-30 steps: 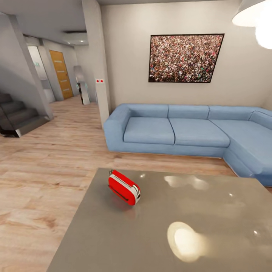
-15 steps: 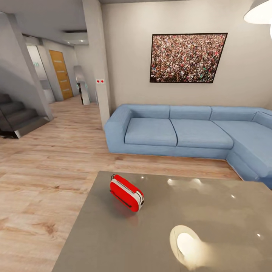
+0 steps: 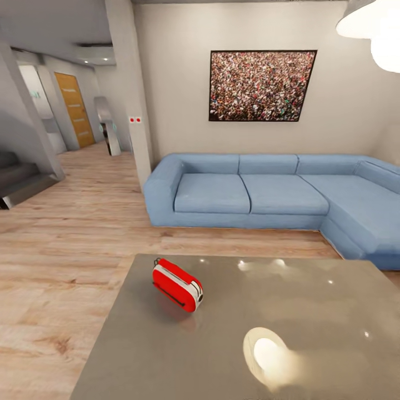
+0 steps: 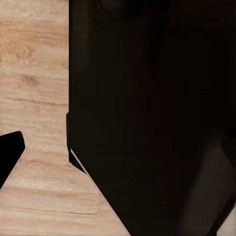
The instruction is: Turn on the radio receiver that's on the table in the living room.
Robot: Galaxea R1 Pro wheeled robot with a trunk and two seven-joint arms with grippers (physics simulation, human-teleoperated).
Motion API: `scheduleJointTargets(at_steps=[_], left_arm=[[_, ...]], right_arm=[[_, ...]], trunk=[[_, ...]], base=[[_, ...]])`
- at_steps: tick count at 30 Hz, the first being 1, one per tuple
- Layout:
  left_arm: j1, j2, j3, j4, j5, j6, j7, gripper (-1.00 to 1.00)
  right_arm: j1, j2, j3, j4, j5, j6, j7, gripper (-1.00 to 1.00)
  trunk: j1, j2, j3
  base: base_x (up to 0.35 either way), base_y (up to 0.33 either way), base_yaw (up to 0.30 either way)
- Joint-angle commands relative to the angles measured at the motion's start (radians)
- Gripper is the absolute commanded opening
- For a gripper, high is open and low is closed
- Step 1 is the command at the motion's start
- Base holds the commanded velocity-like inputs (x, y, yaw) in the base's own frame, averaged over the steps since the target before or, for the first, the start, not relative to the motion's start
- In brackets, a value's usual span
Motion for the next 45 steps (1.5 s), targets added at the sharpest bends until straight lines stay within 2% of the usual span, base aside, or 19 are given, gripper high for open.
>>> scheduleJointTargets(at_steps=[1,10,24,42,45], left_arm=[[0.0,0.0,0.0,0.0,0.0,0.0,0.0,1.0],[0.0,0.0,0.0,0.001,0.0,0.0,-0.001,1.0],[0.0,0.0,0.0,0.0,0.0,0.0,-0.001,1.0],[0.0,0.001,-0.001,0.0,0.002,0.0,0.0,1.0],[0.0,0.001,-0.001,0.0,0.015,0.0,-0.001,1.0]], right_arm=[[0.0,0.0,0.0,0.0,0.0,0.0,0.0,1.0],[0.0,0.0,0.001,0.0,0.0,0.003,-0.001,1.0],[0.0,0.0,0.001,0.0,0.001,0.004,-0.001,1.0],[0.0,0.0,0.001,0.0,0.002,0.004,-0.001,1.0],[0.0,0.0,0.001,0.0,0.002,0.004,-0.001,1.0]], trunk=[[0.0,0.0,0.0],[0.0,0.0,0.0],[0.0,0.0,0.0],[0.0,0.0,0.0],[0.0,0.0,0.0]], base=[[0.0,0.0,-0.207],[0.017,0.025,-0.04],[0.166,0.215,-0.001],[0.039,0.016,0.0],[0.229,0.042,0.0]])
